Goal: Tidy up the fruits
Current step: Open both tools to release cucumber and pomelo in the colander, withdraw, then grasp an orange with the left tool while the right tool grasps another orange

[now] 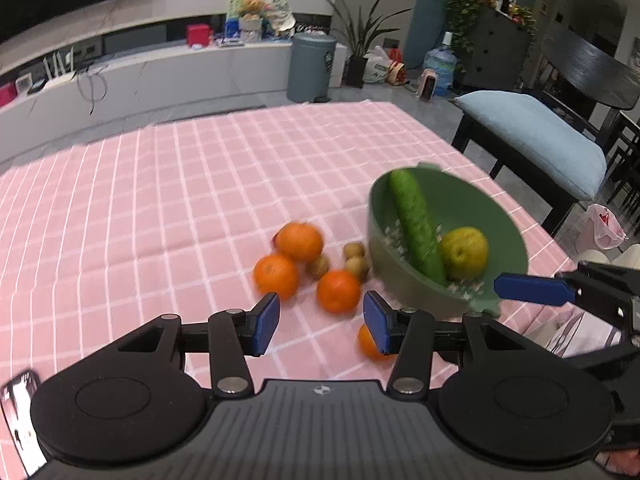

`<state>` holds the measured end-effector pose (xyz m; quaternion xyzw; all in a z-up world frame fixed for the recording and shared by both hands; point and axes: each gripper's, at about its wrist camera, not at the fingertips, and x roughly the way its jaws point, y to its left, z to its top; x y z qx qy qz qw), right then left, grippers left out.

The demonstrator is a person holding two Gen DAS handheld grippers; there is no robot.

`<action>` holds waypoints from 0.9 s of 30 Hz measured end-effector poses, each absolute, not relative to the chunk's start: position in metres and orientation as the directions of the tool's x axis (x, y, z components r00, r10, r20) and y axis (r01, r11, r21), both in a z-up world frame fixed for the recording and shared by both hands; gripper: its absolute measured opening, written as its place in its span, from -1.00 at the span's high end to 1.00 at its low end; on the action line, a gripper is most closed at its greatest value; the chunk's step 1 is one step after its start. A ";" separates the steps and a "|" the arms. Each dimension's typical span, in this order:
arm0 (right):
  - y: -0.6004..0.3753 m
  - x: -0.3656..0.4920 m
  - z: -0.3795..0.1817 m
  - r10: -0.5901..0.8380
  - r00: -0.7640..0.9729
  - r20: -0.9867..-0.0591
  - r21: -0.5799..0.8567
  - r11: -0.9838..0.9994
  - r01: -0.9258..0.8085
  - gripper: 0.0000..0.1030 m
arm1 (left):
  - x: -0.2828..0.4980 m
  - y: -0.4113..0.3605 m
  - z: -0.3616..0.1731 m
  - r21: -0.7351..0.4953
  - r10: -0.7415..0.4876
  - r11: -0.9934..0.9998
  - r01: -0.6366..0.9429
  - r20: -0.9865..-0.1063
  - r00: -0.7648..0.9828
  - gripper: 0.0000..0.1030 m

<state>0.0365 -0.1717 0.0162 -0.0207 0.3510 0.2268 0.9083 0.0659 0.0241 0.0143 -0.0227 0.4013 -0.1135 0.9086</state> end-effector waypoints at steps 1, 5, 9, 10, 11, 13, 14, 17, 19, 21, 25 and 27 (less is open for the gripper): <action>-0.167 0.033 0.013 0.400 0.646 -0.650 0.125 0.895 -0.429 -0.30 | 0.064 0.029 0.011 -0.138 -0.225 0.973 0.183 -0.726 0.650 -0.10; -0.151 0.029 -0.003 0.371 0.620 -0.691 0.124 0.906 -0.404 -0.15 | 0.057 0.039 0.001 -0.144 -0.220 0.975 0.170 -0.730 0.646 -0.10; -0.145 0.035 -0.021 0.324 0.609 -0.724 0.140 0.933 -0.330 -0.08 | 0.054 0.047 -0.009 -0.159 -0.215 0.977 0.146 -0.725 0.654 -0.10; -0.146 0.037 -0.024 0.315 0.608 -0.728 0.143 0.938 -0.315 -0.08 | 0.055 0.050 -0.011 -0.167 -0.217 0.976 0.139 -0.723 0.656 -0.10; -0.146 0.037 -0.027 0.309 0.607 -0.732 0.146 0.942 -0.304 -0.08 | 0.053 0.052 -0.013 -0.174 -0.220 0.975 0.135 -0.720 0.658 -0.10; -0.143 0.040 -0.032 0.294 0.606 -0.740 0.138 0.947 -0.290 -0.08 | 0.055 0.057 -0.019 -0.201 -0.232 0.972 0.124 -0.715 0.660 -0.10; -0.140 0.042 -0.036 0.285 0.603 -0.745 0.132 0.949 -0.286 -0.08 | 0.056 0.059 -0.021 -0.212 -0.238 0.970 0.121 -0.712 0.661 -0.10; -0.135 0.046 -0.044 0.253 0.605 -0.755 0.110 0.959 -0.262 -0.07 | 0.058 0.063 -0.028 -0.248 -0.261 0.962 0.116 -0.704 0.660 -0.10; -0.135 0.050 -0.047 0.233 0.608 -0.759 0.102 0.965 -0.242 -0.07 | 0.061 0.065 -0.033 -0.265 -0.272 0.958 0.112 -0.705 0.655 -0.10; -0.134 0.054 -0.051 0.217 0.611 -0.762 0.100 0.970 -0.220 -0.07 | 0.064 0.065 -0.035 -0.269 -0.272 0.957 0.108 -0.706 0.654 -0.10; -0.134 0.063 -0.057 0.201 0.613 -0.764 0.116 0.977 -0.177 -0.04 | 0.071 0.064 -0.038 -0.271 -0.272 0.957 0.107 -0.702 0.658 -0.10; -0.133 0.067 -0.059 0.199 0.617 -0.762 0.122 0.979 -0.165 0.01 | 0.076 0.063 -0.040 -0.261 -0.266 0.959 0.108 -0.708 0.654 -0.10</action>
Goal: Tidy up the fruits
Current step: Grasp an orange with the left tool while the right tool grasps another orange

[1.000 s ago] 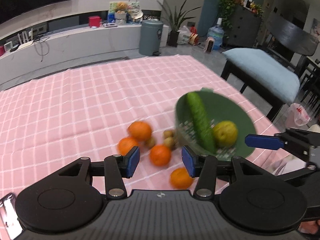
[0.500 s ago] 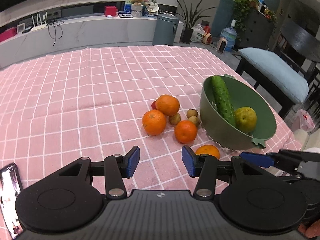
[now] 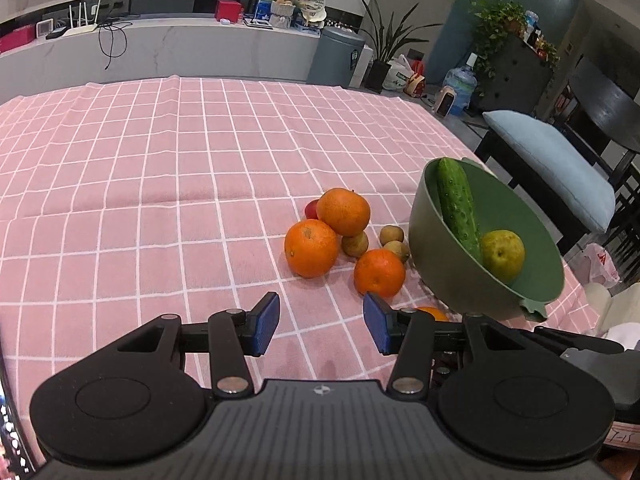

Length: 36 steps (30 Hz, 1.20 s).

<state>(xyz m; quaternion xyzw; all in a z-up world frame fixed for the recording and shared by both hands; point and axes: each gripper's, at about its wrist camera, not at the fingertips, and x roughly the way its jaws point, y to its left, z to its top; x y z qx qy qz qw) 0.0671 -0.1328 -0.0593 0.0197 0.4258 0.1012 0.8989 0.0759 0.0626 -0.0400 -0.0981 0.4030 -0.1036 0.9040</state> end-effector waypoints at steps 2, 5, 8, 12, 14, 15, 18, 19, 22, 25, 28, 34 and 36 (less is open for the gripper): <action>-0.130 0.071 -0.062 0.196 0.616 -0.763 0.124 0.980 -0.159 0.03 | 0.081 0.060 -0.042 -0.237 -0.252 0.965 0.112 -0.717 0.650 -0.10; -0.129 0.078 -0.065 0.183 0.617 -0.766 0.122 0.983 -0.140 0.03 | 0.088 0.054 -0.044 -0.199 -0.233 0.972 0.126 -0.722 0.651 -0.10; -0.129 0.083 -0.069 0.170 0.611 -0.773 0.116 0.985 -0.126 0.03 | 0.095 0.052 -0.047 -0.190 -0.229 0.973 0.132 -0.720 0.655 -0.10; -0.132 0.086 -0.074 0.153 0.609 -0.779 0.111 0.988 -0.106 0.20 | 0.103 0.052 -0.053 -0.200 -0.236 0.971 0.130 -0.721 0.651 -0.10; -0.133 0.087 -0.074 0.158 0.609 -0.778 0.119 0.987 -0.103 0.20 | 0.108 0.051 -0.055 -0.201 -0.236 0.971 0.130 -0.722 0.651 -0.10; -0.132 0.087 -0.075 0.156 0.611 -0.776 0.115 0.988 -0.106 0.20 | 0.110 0.051 -0.056 -0.201 -0.237 0.971 0.130 -0.722 0.650 -0.10; -0.134 0.086 -0.075 0.177 0.608 -0.774 0.134 0.984 -0.115 0.22 | 0.113 0.051 -0.057 -0.203 -0.240 0.970 0.134 -0.719 0.652 -0.10; -0.133 0.086 -0.074 0.186 0.604 -0.775 0.140 0.982 -0.124 0.22 | 0.113 0.052 -0.058 -0.204 -0.240 0.970 0.133 -0.719 0.652 -0.10; -0.128 0.082 -0.068 0.210 0.622 -0.755 0.136 0.977 -0.164 0.22 | 0.116 0.053 -0.059 -0.210 -0.243 0.969 0.130 -0.719 0.651 -0.16; -0.123 0.084 -0.064 0.227 0.627 -0.745 0.142 0.973 -0.184 0.22 | 0.118 0.055 -0.058 -0.218 -0.247 0.968 0.127 -0.713 0.656 -0.20; -0.120 0.087 -0.063 0.238 0.625 -0.744 0.139 0.969 -0.204 0.22 | 0.120 0.056 -0.057 -0.228 -0.253 0.966 0.126 -0.704 0.664 -0.21; -0.117 0.091 -0.067 0.231 0.610 -0.758 0.121 0.969 -0.216 0.22 | 0.128 0.054 -0.056 -0.232 -0.257 0.964 0.129 -0.690 0.677 -0.32; -0.117 0.093 -0.069 0.229 0.606 -0.762 0.126 0.970 -0.208 0.22 | 0.131 0.051 -0.057 -0.223 -0.255 0.965 0.136 -0.691 0.677 -0.32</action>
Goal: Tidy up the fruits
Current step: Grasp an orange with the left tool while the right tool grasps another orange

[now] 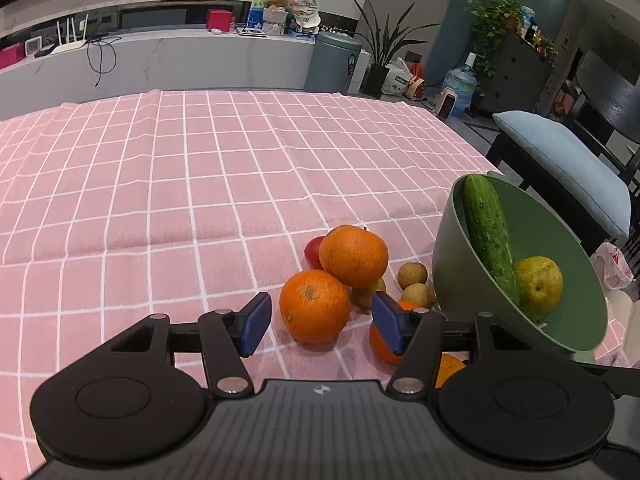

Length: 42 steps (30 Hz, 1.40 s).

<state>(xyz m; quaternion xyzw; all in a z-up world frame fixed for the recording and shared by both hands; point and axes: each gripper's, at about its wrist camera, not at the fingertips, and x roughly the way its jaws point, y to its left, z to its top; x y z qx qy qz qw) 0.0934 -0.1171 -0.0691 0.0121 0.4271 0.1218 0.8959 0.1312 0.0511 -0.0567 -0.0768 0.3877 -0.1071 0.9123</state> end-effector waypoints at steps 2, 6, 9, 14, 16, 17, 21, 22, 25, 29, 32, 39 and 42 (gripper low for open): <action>-0.117 0.096 -0.069 0.231 0.605 -0.762 0.129 0.970 -0.208 0.22 | 0.134 0.048 -0.058 -0.218 -0.256 0.965 0.143 -0.692 0.676 -0.33; -0.116 0.100 -0.066 0.239 0.603 -0.761 0.130 0.967 -0.219 0.22 | 0.141 0.045 -0.061 -0.199 -0.234 0.971 0.131 -0.694 0.681 -0.33; -0.117 0.102 -0.067 0.244 0.597 -0.764 0.135 0.966 -0.222 0.22 | 0.144 0.045 -0.062 -0.196 -0.232 0.972 0.131 -0.691 0.684 -0.33; -0.120 0.105 -0.067 0.250 0.588 -0.769 0.144 0.964 -0.222 0.22 | 0.149 0.041 -0.066 -0.196 -0.240 0.970 0.143 -0.696 0.677 -0.33; -0.121 0.106 -0.067 0.251 0.586 -0.770 0.145 0.964 -0.224 0.22 | 0.149 0.038 -0.067 -0.173 -0.228 0.974 0.149 -0.698 0.678 -0.17; -0.121 0.106 -0.067 0.252 0.584 -0.771 0.145 0.964 -0.224 0.22 | 0.149 0.037 -0.067 -0.165 -0.221 0.975 0.147 -0.704 0.675 -0.11; -0.121 0.106 -0.068 0.259 0.578 -0.774 0.149 0.961 -0.232 0.22 | 0.145 0.042 -0.068 -0.164 -0.204 0.979 0.122 -0.713 0.671 0.04; -0.121 0.105 -0.068 0.261 0.576 -0.774 0.149 0.961 -0.235 0.22 | 0.144 0.043 -0.067 -0.170 -0.204 0.979 0.116 -0.714 0.670 0.05; -0.121 0.104 -0.069 0.265 0.572 -0.776 0.151 0.959 -0.239 0.22 | 0.139 0.044 -0.066 -0.173 -0.197 0.980 0.104 -0.715 0.671 0.09; -0.123 0.101 -0.068 0.278 0.559 -0.781 0.167 0.956 -0.242 0.22 | 0.130 0.044 -0.063 -0.164 -0.183 0.982 0.091 -0.724 0.665 0.11; -0.125 0.100 -0.069 0.292 0.536 -0.792 0.184 0.951 -0.248 0.22 | 0.122 0.047 -0.061 -0.185 -0.181 0.981 0.064 -0.736 0.652 0.12; -0.133 0.096 -0.068 0.315 0.502 -0.805 0.204 0.943 -0.263 0.22 | 0.105 0.059 -0.054 -0.238 -0.181 0.971 -0.005 -0.751 0.635 0.12; -0.137 0.091 -0.063 0.329 0.508 -0.796 0.208 0.937 -0.281 0.22 | 0.096 0.067 -0.045 -0.287 -0.198 0.957 -0.032 -0.733 0.651 0.13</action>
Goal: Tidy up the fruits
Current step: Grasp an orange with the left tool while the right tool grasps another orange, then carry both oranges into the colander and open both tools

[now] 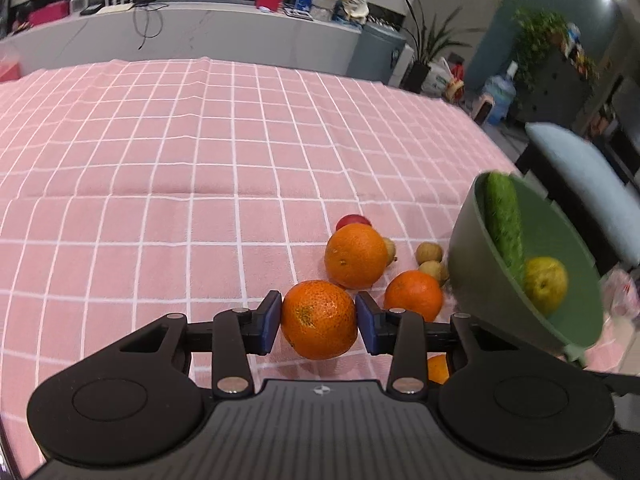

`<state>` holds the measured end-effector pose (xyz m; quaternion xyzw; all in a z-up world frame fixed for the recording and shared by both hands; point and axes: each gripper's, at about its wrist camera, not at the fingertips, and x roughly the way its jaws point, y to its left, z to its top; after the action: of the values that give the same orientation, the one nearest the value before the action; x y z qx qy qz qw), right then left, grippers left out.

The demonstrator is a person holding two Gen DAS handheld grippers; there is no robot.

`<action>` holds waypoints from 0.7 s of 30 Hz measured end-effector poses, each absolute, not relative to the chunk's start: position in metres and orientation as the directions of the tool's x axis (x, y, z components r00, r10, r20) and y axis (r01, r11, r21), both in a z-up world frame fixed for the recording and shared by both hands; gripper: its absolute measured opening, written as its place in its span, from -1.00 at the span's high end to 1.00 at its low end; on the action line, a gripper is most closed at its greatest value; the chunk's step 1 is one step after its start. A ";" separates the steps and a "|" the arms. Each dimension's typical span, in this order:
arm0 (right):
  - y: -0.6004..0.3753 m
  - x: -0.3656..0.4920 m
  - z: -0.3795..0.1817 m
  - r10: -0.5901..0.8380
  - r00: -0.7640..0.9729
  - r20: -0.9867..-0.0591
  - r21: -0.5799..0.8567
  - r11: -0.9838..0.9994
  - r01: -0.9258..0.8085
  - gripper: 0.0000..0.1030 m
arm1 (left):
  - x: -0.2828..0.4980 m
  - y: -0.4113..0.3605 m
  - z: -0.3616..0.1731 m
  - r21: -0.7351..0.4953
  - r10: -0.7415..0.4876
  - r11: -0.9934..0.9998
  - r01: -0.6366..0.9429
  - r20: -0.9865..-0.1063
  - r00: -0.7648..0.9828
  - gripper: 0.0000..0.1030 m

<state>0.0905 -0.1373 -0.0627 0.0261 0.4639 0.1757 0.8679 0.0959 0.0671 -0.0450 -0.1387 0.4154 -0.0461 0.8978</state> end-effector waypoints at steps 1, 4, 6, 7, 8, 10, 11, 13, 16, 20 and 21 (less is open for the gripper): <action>-0.138 0.089 -0.060 0.335 0.509 -0.793 0.210 0.934 -0.288 0.22 | 0.093 0.068 -0.042 -0.299 -0.201 0.953 -0.040 -0.728 0.655 0.13; -0.142 0.084 -0.051 0.358 0.510 -0.782 0.220 0.924 -0.311 0.22 | 0.084 0.068 -0.031 -0.320 -0.209 0.946 -0.047 -0.715 0.667 0.12; -0.147 0.080 -0.044 0.376 0.516 -0.769 0.228 0.917 -0.328 0.22 | 0.079 0.063 -0.022 -0.318 -0.209 0.947 -0.040 -0.706 0.677 0.13; -0.148 0.078 -0.039 0.386 0.521 -0.761 0.231 0.912 -0.338 0.22 | 0.077 0.061 -0.016 -0.316 -0.210 0.948 -0.033 -0.701 0.681 0.13; -0.151 0.076 -0.034 0.395 0.528 -0.752 0.233 0.908 -0.348 0.22 | 0.076 0.058 -0.011 -0.314 -0.212 0.949 -0.025 -0.696 0.686 0.13; -0.157 0.073 -0.024 0.410 0.538 -0.736 0.235 0.901 -0.366 0.22 | 0.073 0.051 0.000 -0.323 -0.232 0.946 0.003 -0.674 0.702 0.13; -0.161 0.071 -0.019 0.417 0.544 -0.728 0.234 0.897 -0.375 0.22 | 0.071 0.047 0.005 -0.325 -0.241 0.946 0.017 -0.664 0.708 0.13; -0.168 0.069 -0.010 0.421 0.558 -0.715 0.222 0.894 -0.390 0.22 | 0.070 0.038 0.017 -0.324 -0.258 0.945 0.047 -0.650 0.715 0.13; -0.182 0.069 0.005 0.424 0.576 -0.699 0.206 0.891 -0.405 0.22 | 0.072 0.023 0.031 -0.324 -0.292 0.941 0.096 -0.635 0.715 0.13; -0.204 0.072 0.024 0.418 0.606 -0.677 0.174 0.891 -0.420 0.22 | 0.078 0.002 0.046 -0.338 -0.342 0.929 0.153 -0.623 0.703 0.13; -0.211 0.074 0.029 0.410 0.614 -0.674 0.160 0.893 -0.421 0.22 | 0.080 -0.002 0.048 -0.342 -0.353 0.925 0.164 -0.620 0.701 0.12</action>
<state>0.0740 -0.2108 0.0292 -0.0071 0.3733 0.2314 0.8984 0.0802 -0.0019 0.0479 -0.1316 0.3601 -0.1417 0.9127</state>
